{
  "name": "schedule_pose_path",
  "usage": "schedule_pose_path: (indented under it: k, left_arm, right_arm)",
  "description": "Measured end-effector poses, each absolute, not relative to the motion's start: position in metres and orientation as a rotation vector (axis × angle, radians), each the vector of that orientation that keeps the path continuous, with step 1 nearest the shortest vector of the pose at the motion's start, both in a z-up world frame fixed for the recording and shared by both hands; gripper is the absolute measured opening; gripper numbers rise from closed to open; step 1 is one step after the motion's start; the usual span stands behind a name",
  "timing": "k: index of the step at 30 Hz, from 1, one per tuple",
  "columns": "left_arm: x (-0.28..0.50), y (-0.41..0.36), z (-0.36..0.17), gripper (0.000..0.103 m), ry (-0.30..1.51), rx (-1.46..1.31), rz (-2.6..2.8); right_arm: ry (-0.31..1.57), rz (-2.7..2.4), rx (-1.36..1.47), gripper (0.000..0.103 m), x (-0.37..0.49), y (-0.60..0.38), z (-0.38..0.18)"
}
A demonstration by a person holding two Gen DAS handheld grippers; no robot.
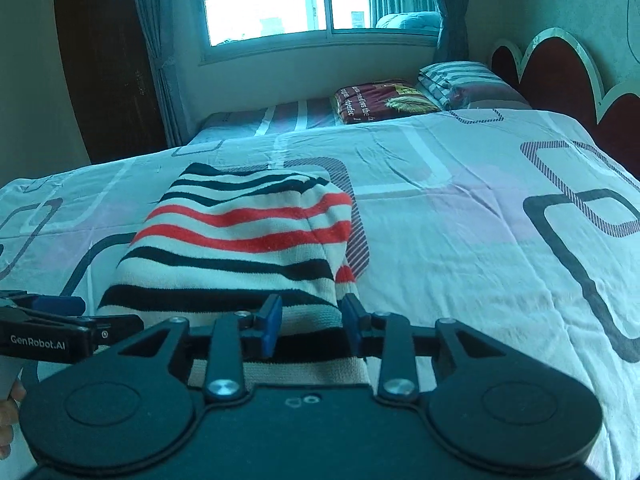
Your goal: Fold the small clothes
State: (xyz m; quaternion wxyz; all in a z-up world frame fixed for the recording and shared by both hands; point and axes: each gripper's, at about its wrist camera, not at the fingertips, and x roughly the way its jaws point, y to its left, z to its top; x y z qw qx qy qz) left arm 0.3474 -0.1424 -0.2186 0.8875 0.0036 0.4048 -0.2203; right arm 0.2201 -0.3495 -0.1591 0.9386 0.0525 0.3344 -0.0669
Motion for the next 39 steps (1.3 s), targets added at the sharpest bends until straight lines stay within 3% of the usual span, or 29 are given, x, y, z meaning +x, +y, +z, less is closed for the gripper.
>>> schedule_pose_path:
  k: [7,14,18,28,32,34,36,39]
  left_arm:
    - [0.348,-0.147,-0.234,0.103,0.870,0.010,-0.456]
    - [0.347,-0.145,-0.221,0.103,0.872,0.020,-0.455]
    - [0.344,-0.143,-0.204,0.103,0.834,0.011,-0.449]
    - [0.375,-0.133,-0.181,0.103,0.827,-0.069,-0.436]
    - [0.388,-0.135,-0.185,0.103,0.838,-0.071,-0.418]
    - [0.393,-0.139,-0.187,0.103,0.845,-0.066,-0.415]
    - [0.399,-0.143,-0.188,0.103,0.847,-0.063,-0.417]
    - [0.409,-0.147,-0.191,0.103,0.851,-0.059,-0.415]
  right_arm:
    - [0.747,-0.181,0.282,0.035,0.216,-0.377,-0.197]
    - [0.757,-0.166,0.242,0.039,0.212,-0.370,-0.177]
    - [0.711,-0.164,0.257,0.066,0.207,-0.372,-0.159]
    - [0.682,-0.111,0.257,0.077,0.234,-0.371,-0.138]
    - [0.677,-0.104,0.225,0.072,0.251,-0.365,-0.139]
    - [0.678,-0.098,0.185,0.051,0.259,-0.361,-0.139]
    - [0.697,-0.092,0.176,0.050,0.269,-0.362,-0.143]
    - [0.709,-0.078,0.221,0.061,0.279,-0.370,-0.149]
